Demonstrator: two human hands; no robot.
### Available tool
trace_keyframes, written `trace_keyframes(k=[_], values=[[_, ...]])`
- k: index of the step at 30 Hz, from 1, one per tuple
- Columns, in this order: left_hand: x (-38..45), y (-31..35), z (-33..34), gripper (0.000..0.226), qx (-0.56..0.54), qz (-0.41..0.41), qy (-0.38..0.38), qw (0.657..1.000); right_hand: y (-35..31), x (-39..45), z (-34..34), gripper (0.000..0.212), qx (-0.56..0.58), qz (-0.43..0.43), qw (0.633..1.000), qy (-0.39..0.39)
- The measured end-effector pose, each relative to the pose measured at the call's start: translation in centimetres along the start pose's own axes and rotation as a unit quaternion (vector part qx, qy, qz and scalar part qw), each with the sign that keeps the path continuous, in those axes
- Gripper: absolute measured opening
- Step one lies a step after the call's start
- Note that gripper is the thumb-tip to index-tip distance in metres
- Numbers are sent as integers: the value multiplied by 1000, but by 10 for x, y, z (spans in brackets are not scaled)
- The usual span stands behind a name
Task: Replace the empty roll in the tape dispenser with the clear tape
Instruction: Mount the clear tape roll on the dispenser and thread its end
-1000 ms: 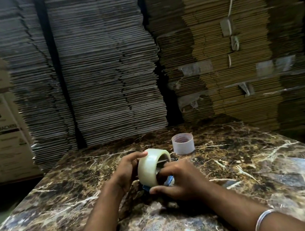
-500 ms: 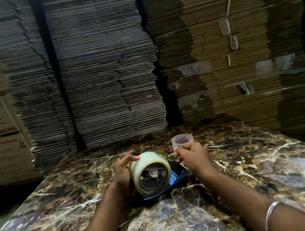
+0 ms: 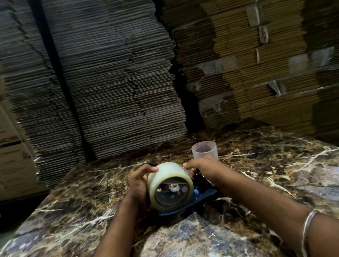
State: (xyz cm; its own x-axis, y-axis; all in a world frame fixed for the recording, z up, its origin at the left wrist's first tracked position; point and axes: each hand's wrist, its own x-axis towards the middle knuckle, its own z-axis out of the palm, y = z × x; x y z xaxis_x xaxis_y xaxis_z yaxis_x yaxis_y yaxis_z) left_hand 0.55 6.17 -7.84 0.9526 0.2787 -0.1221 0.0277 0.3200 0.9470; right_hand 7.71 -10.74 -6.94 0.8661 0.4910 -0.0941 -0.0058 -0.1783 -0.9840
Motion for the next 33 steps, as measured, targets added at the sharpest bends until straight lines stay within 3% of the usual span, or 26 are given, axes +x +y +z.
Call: trace_keyframes(k=[5, 8, 11, 16, 19, 21, 28, 33], values=[[0, 1, -1, 49, 8, 1, 4, 1000, -6, -8, -3, 32, -14, 15, 999, -34], [-1, 2, -1, 53, 11, -2, 10, 1000, -6, -8, -5, 13, -3, 18, 999, -33], [-2, 2, 0, 67, 18, -2, 15, 1000, -5, -5, -7, 7, -15, 15, 999, -40], [-4, 2, 5, 64, 17, 7, 11, 1000, -4, 0, -7, 16, 5, 3, 1000, -27], [-4, 2, 6, 41, 24, 21, 9, 999, -6, -3, -9, 34, 22, -7, 999, -30], [-4, 2, 6, 31, 23, 26, 13, 999, -5, 0, -10, 29, 27, 3, 999, -37], [-2, 0, 3, 41, 34, 32, -15, 999, -9, 2, -11, 15, 55, 26, 996, -63], [1, -2, -1, 57, 32, 25, -24, 999, -11, 6, -10, 5, 129, 66, 989, -30]])
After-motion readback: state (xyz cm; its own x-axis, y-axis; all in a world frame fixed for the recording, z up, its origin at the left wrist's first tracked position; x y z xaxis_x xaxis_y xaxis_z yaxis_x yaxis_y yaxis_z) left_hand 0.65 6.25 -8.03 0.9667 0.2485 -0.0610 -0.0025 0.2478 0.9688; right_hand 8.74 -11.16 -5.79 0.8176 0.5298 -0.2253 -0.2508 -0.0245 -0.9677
